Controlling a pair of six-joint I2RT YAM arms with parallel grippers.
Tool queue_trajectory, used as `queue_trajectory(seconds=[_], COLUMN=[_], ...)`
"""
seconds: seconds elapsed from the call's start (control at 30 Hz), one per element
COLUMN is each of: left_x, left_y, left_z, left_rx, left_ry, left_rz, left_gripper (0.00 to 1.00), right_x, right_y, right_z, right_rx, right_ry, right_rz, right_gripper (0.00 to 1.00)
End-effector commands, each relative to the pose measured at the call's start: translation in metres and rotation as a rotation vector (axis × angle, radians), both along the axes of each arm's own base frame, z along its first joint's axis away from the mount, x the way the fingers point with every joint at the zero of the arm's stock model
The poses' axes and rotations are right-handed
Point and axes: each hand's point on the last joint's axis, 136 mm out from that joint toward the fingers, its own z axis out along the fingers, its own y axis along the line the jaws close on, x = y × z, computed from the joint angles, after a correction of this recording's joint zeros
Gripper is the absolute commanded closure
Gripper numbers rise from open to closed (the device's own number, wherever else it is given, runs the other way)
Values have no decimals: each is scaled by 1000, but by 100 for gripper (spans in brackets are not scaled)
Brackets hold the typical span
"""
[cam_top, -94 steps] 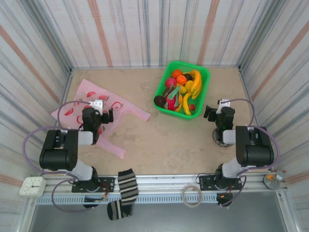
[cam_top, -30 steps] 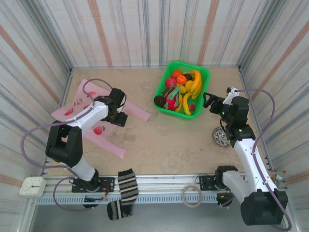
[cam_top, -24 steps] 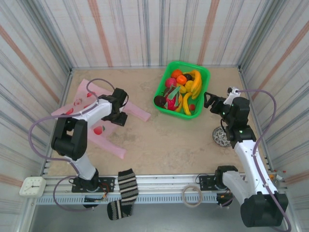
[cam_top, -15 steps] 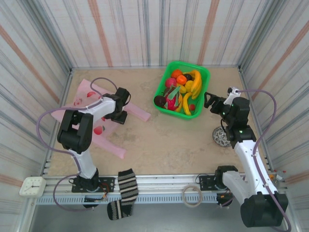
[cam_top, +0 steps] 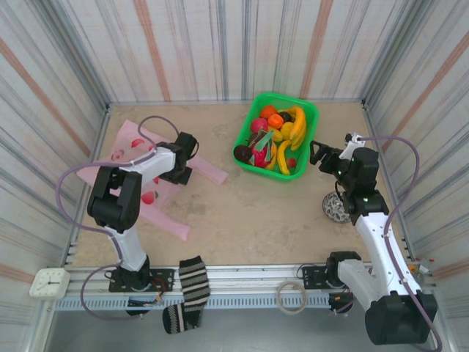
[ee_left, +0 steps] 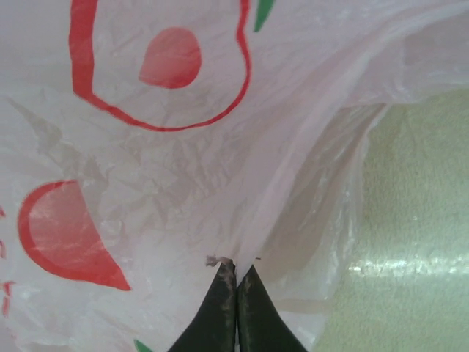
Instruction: Place the fake fruits into the plastic bag and tie a complex knot
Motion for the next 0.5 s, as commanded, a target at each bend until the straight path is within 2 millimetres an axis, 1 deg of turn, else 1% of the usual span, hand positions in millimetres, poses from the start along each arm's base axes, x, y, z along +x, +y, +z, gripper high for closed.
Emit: queue_trajectory(seconds=[0.0,0.13,0.2,0.3,0.4,0.47], left_x=[6,-1,-7,-15,-23,-27], left_y=[1,-1,1,5,1,-5], left_z=[43,88,114,150,176,190], left_rx=[-10,-58,-77,-135,-262,-320], left_ry=[-92,-144,-175,-217,-198,-196], left_rz=[-11,-21,-15,59,111,107], left_gripper=[100,100,100,100,100,100], right_x=[-3,-6,-10,-17,-25,-29], right_y=[14,34,52,78,104,117], right_z=[3,7,12,19,20,14], right_rx=[-5,-3,-6,-14,-3,21], right_ry=[-20,-45,-72,-123,-183,-213], right_rz=[69,157,227,322,392,415], right_gripper=[1,1,1,1,1,1])
